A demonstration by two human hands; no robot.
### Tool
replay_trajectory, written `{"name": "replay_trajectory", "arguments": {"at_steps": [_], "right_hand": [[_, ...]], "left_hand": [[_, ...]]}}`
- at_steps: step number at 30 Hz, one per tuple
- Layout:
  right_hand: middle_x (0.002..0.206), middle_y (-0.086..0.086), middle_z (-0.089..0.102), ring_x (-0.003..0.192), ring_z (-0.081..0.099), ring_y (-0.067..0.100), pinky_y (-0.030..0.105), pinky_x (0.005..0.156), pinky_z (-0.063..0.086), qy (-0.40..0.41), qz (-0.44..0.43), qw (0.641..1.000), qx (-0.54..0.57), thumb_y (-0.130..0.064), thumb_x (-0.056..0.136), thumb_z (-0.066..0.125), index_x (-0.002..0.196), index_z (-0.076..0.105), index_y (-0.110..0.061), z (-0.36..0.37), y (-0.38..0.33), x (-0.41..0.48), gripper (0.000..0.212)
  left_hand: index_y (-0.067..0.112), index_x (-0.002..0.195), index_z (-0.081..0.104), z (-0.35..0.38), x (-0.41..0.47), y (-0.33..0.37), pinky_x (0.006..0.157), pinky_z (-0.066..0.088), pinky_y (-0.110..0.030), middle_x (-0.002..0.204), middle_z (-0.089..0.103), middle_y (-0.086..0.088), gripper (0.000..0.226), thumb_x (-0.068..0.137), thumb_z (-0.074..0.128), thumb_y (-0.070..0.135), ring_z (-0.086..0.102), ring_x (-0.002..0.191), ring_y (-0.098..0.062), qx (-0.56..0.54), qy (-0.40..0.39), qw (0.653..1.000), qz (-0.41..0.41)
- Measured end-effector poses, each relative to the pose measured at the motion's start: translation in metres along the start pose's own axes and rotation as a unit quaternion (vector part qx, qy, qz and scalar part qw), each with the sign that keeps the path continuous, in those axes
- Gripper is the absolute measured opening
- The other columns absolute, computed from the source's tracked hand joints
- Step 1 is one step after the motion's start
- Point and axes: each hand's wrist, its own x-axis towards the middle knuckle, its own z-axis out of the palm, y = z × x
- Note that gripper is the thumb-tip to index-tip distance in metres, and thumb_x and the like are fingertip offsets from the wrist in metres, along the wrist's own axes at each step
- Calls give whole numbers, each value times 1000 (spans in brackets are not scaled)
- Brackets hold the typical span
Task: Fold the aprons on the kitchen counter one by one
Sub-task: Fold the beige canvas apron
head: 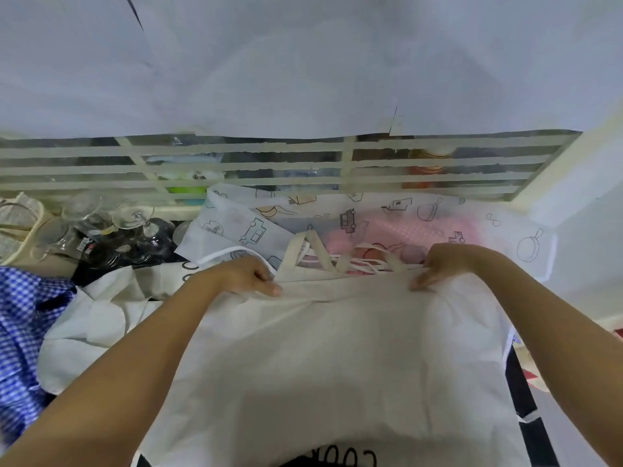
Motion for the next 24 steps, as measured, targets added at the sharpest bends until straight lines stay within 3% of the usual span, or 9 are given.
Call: {"name": "replay_trajectory", "arguments": {"at_steps": [2,6,10,13,15,18,20,22,24], "right_hand": [[62,-6,48,57,44,8,20,54,31,36,6,998,45,-55,73,75,56,48,-19,9,1,-10,48],[60,0,53,57,48,13,27,54,39,201,48,975,78,-55,64,80,58,54,-13,33,0,-29,50],[81,-6,65,77,60,17,31,75,51,150,-46,983,96,-40,72,76,82,65,-23,65,-12,-49,22],[95,-11,59,91,59,16,26,81,46,122,-73,981,132,-23,80,72,107,59,-30,84,-13,-59,31],[91,-5,64,89,62,22,29,75,47,236,-98,964,79,-15,81,70,98,67,-24,93,-13,-64,18],[79,0,63,73,62,26,22,59,38,409,-138,902,7,3,61,82,73,71,-16,99,-16,-69,24],[84,-1,65,79,60,22,14,58,30,342,-129,931,4,2,75,69,83,68,-17,98,-22,-79,21],[94,0,60,83,56,18,18,56,34,161,-66,985,20,-18,93,54,102,58,-21,100,-26,-83,10],[99,0,56,87,51,18,25,67,39,34,1,997,66,-51,93,50,124,48,-22,101,-26,-84,42]], "left_hand": [[21,55,39,4,0,-6,52,27,-22,58,36,5,48,76,80,35,34,50,-8,-19,63,997,28],[22,59,40,16,1,-9,55,28,-25,57,39,9,44,73,81,24,37,54,-8,5,171,984,46],[22,62,42,30,-1,-7,58,31,-21,62,45,8,37,77,72,7,42,58,-5,51,173,979,90],[28,66,48,37,0,-10,65,38,-21,69,53,12,34,77,71,5,52,68,-7,23,193,976,94],[29,75,55,39,2,-12,75,44,-25,80,61,8,27,80,70,8,58,79,-11,14,197,976,93],[25,86,64,39,3,-8,80,46,-30,89,66,3,11,86,64,13,60,85,-14,-16,211,974,85],[21,88,66,39,4,-3,82,45,-29,92,68,3,8,88,62,14,60,88,-14,-26,215,973,74],[20,90,67,39,5,3,79,45,-27,95,67,5,9,89,60,15,60,91,-14,-11,220,973,66],[21,93,66,40,5,7,76,40,-25,96,64,7,9,90,58,17,57,91,-13,11,222,973,62]]}}
